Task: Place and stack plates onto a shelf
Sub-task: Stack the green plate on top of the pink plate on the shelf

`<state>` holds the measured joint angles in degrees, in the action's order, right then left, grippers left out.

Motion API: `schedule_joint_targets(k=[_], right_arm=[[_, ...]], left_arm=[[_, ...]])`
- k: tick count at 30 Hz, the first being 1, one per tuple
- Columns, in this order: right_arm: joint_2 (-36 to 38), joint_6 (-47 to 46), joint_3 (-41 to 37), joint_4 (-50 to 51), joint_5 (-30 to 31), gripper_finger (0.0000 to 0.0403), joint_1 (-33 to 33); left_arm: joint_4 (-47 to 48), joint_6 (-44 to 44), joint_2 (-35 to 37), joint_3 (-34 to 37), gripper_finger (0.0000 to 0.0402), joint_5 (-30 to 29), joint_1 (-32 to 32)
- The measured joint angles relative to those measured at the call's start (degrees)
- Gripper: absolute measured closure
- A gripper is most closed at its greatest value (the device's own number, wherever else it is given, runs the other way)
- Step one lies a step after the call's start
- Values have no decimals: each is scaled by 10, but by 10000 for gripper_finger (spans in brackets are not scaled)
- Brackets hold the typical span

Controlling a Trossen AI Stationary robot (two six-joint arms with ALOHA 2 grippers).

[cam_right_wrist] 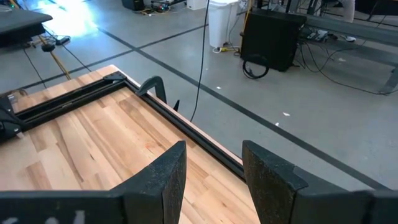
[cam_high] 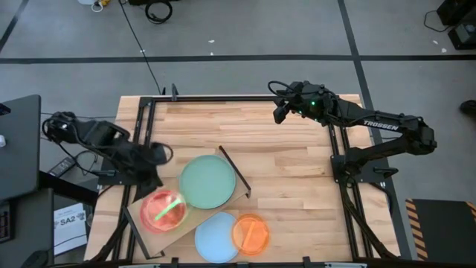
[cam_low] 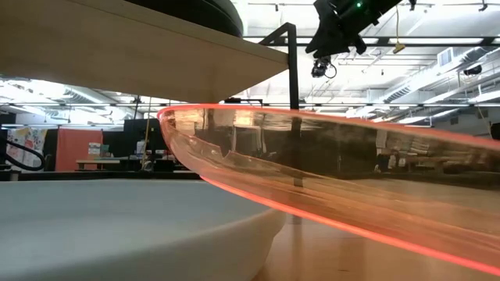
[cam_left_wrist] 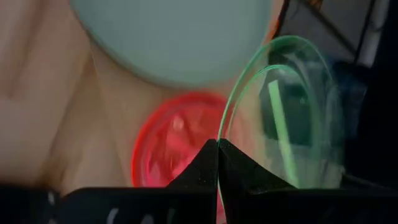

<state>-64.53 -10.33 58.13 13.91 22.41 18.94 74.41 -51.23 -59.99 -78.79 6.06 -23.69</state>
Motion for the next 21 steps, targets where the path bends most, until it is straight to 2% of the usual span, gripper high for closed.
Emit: schedule_joint_targets(k=[10,21], right_arm=[[0,0,0,0,-1,240,0],[0,0,0,0,-17,240,0]], left_arm=[[2,-41,0,101,391,15,-56],[3,-41,0,144,389,11,-62]])
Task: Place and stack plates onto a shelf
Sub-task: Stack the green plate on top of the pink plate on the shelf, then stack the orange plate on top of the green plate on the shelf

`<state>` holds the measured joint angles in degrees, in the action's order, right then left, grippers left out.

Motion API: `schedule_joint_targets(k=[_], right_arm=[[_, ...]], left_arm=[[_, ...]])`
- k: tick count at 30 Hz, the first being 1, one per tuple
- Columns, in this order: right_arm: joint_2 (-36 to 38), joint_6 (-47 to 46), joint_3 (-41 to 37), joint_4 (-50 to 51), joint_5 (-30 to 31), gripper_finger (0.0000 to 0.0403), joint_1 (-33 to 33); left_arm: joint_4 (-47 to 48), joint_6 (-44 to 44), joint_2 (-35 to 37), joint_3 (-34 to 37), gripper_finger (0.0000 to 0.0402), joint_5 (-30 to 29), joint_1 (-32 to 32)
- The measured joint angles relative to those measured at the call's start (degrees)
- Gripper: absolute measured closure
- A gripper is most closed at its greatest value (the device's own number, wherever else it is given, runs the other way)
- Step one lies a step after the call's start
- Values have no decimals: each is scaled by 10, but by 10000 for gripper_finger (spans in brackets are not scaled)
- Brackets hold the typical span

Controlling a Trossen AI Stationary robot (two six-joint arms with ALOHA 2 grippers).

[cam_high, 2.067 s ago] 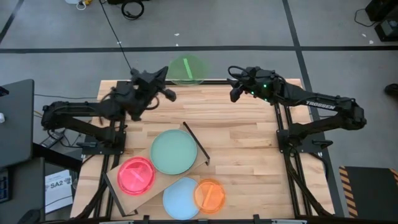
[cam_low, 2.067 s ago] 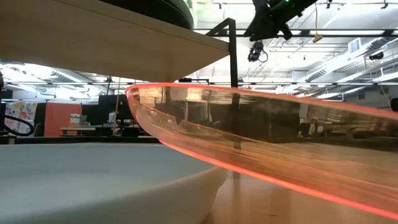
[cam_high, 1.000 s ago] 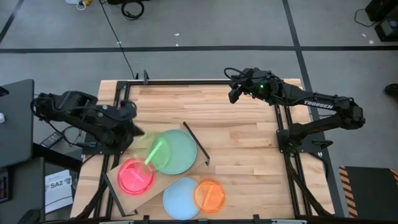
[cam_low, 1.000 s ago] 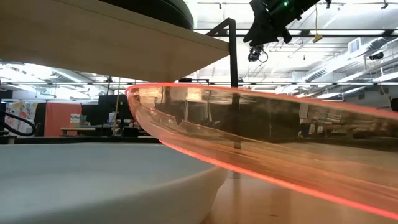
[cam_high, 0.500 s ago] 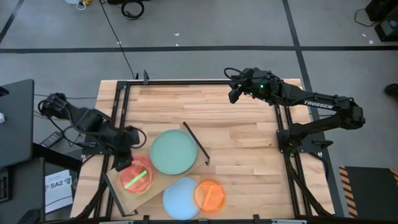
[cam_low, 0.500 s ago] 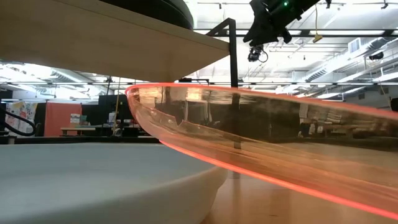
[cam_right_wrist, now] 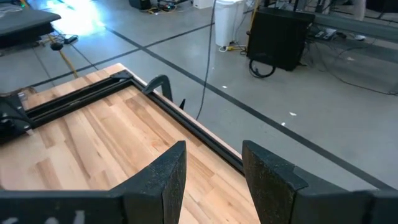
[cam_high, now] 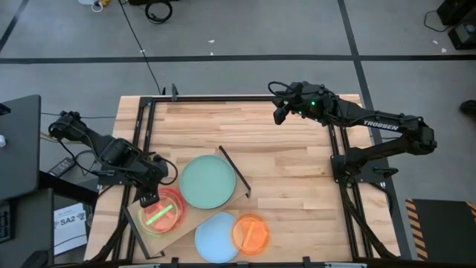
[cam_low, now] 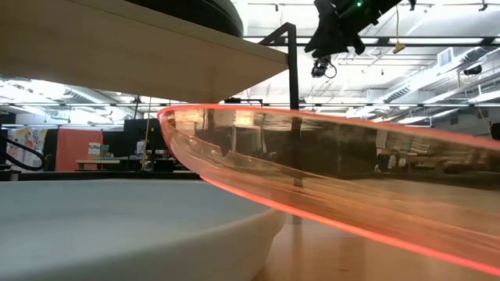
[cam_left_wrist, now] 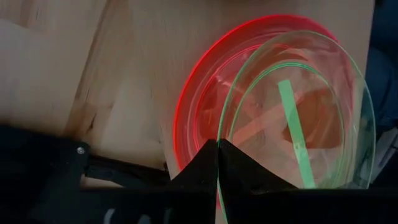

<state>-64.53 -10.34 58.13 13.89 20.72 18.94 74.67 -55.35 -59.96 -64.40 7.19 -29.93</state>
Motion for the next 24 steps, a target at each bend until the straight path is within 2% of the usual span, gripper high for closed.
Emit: schedule_joint_targets(k=[4,9,16,19,24], right_arm=[[0,0,0,0,-19,240,0],[0,0,0,0,-26,239,0],[0,0,0,0,-26,239,0],[0,0,0,0,-26,239,0],[0,0,0,0,-28,239,0]], left_arm=[[0,0,0,2,388,-3,0],[0,-25,0,2,388,-45,0],[1,-74,0,2,385,-44,0],[1,-75,0,2,367,-44,0],[1,-76,0,2,316,-44,0]])
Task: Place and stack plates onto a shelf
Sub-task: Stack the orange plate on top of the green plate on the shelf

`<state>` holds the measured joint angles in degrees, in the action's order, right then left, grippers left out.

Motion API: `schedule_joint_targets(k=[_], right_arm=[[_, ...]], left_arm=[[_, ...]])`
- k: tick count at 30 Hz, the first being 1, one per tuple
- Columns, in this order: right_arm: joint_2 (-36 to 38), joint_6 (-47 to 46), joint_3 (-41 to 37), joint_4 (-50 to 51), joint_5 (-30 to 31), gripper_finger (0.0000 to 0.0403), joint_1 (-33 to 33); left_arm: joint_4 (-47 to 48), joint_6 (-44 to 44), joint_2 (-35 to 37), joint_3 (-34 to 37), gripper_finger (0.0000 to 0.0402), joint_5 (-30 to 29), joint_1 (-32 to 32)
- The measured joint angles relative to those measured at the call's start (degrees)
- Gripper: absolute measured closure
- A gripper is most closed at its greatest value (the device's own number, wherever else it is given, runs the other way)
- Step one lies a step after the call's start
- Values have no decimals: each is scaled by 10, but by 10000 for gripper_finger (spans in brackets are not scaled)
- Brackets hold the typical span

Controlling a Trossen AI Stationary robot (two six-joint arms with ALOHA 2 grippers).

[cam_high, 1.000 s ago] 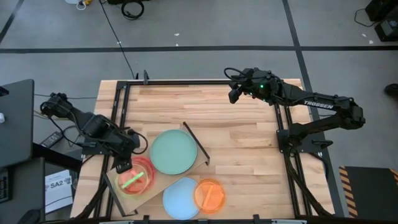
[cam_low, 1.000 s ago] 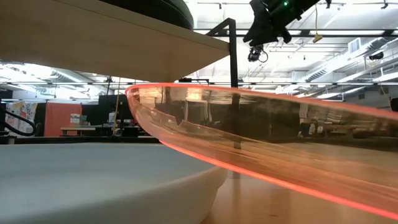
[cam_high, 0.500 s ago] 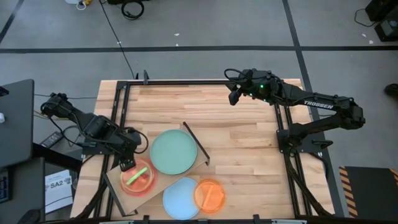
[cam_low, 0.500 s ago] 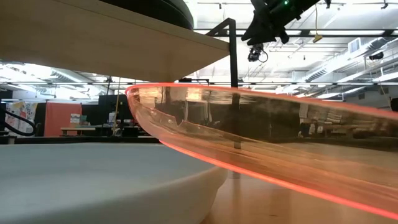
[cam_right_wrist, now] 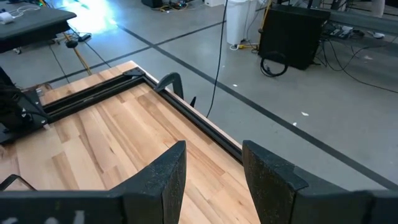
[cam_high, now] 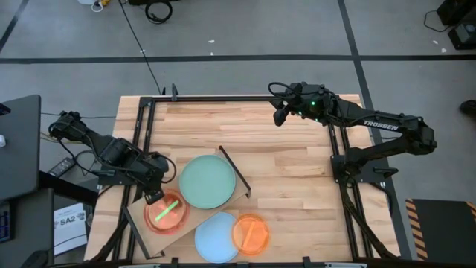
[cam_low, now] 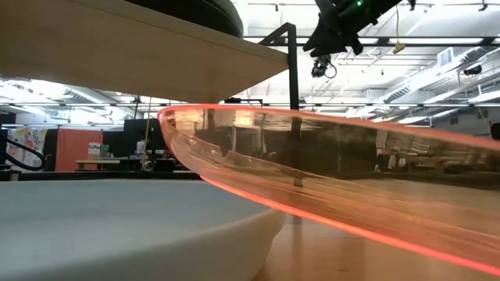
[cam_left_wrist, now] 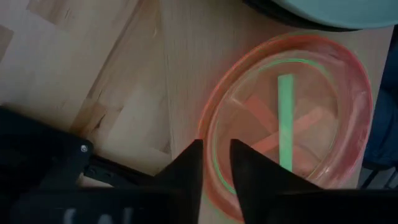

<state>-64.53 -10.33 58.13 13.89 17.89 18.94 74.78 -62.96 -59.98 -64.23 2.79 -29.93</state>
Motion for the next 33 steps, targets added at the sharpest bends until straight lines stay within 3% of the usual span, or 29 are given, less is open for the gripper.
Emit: schedule_joint_targets(k=[9,16,19,28,33], right_arm=[[0,0,0,0,0,239,0],[0,0,0,0,-5,239,0],[0,-5,0,0,-47,239,0],[0,-100,-29,1,-261,239,-28],[0,-134,-60,0,-288,240,-89]], left_arm=[[0,0,0,0,228,-2,0],[0,1,0,0,203,-10,0],[-3,1,0,0,203,-18,0],[-12,3,0,0,202,-19,0],[-12,3,0,0,202,-19,0]])
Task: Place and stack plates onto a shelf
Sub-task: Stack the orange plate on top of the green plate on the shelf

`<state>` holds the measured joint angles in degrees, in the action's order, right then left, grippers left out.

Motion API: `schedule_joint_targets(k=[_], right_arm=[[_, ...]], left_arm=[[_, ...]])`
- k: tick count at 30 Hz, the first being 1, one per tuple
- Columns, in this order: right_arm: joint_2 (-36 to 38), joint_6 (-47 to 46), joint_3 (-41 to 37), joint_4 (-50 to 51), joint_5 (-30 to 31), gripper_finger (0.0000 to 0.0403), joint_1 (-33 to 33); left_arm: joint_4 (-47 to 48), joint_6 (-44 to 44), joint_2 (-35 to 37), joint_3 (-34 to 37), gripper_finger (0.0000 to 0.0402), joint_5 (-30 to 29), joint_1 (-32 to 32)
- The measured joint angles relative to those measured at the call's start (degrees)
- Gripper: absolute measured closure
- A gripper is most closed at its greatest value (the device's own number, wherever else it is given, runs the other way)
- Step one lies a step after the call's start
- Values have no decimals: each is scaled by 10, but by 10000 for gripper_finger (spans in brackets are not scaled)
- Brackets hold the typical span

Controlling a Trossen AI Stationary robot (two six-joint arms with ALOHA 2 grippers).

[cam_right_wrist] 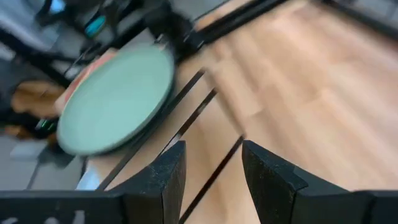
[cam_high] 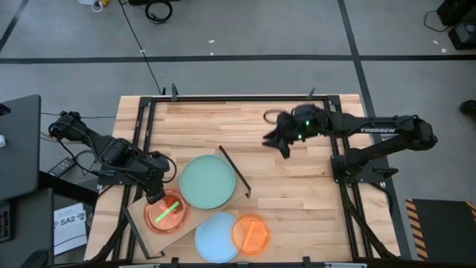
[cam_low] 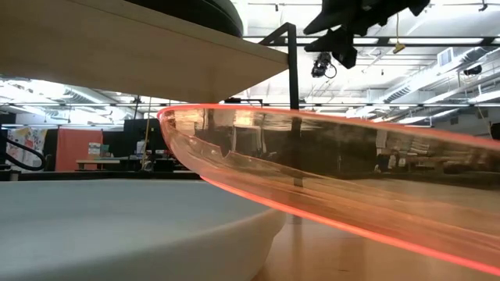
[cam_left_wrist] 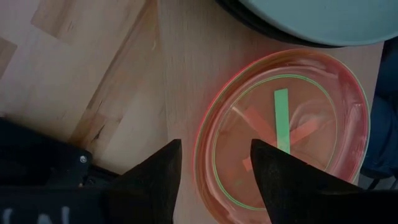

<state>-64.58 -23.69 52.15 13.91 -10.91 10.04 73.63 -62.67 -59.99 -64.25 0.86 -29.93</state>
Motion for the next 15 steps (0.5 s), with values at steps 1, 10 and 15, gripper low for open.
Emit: schedule_joint_targets(k=[1,10,15], right_arm=[[0,-2,-5,0,4,241,-16],[0,1,-18,-6,106,242,-173],[0,2,-18,-6,183,243,-261]], left_arm=[[0,0,0,0,202,0,0],[0,0,0,0,202,0,0],[0,0,0,0,202,0,0]])
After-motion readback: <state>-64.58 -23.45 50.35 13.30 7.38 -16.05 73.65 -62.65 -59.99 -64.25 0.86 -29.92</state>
